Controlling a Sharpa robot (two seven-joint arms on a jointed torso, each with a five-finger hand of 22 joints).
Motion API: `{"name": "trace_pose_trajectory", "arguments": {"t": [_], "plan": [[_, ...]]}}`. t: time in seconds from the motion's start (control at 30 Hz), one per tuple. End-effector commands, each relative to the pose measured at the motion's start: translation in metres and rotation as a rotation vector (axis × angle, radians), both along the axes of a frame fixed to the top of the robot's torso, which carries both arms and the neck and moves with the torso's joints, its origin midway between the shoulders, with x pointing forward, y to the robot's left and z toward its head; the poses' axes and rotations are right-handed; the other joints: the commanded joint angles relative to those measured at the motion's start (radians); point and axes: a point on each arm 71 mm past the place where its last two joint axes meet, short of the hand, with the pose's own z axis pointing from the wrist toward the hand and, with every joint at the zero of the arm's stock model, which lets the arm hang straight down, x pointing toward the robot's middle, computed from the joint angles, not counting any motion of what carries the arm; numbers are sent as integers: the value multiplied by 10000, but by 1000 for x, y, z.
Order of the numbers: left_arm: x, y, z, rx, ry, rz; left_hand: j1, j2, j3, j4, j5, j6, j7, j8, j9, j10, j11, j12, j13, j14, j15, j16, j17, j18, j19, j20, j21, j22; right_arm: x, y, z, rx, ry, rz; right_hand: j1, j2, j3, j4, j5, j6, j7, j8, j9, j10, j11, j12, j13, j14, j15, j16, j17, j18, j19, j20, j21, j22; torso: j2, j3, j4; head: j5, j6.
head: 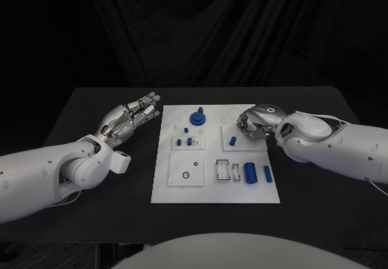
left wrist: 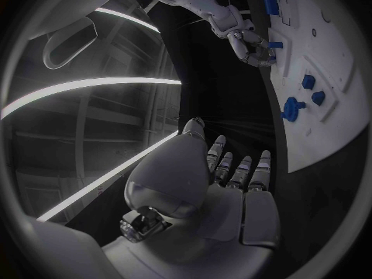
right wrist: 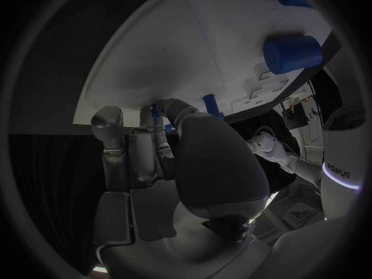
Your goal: Assemble the parts on the task board
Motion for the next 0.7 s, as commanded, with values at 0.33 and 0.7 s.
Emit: {"name": "trace_pose_trajectory", "arguments": {"t": [0.33, 0.7], "plan": [[-1, 1, 1, -192, -82, -56, 155, 28, 50, -99, 130, 120, 49, 51, 17, 54, 125, 98, 17, 39, 85, 74, 16, -75, 114, 0, 64, -3, -3, -6, 7, 405, -586, -83, 40, 162, -53, -46, -382, 103, -5, 63, 138, 149, -48, 1, -16, -97, 28, -261, -108, -77, -105, 7, -285, 995, -4, 3, -2, 19, -1], [0, 1, -1, -104, 17, -19, 193, 72, 97, -124, 148, 92, 81, 43, 13, 58, 170, 99, 17, 40, 114, 78, 16, -106, 129, 3, 67, -7, 5, -6, 37, 770, -761, -265, -102, 212, -151, 103, -888, 154, -12, 109, 293, 217, -51, -78, -67, -61, 62, -292, -142, -78, -101, 49, -331, 972, -15, -5, -11, 94, -1]]}}
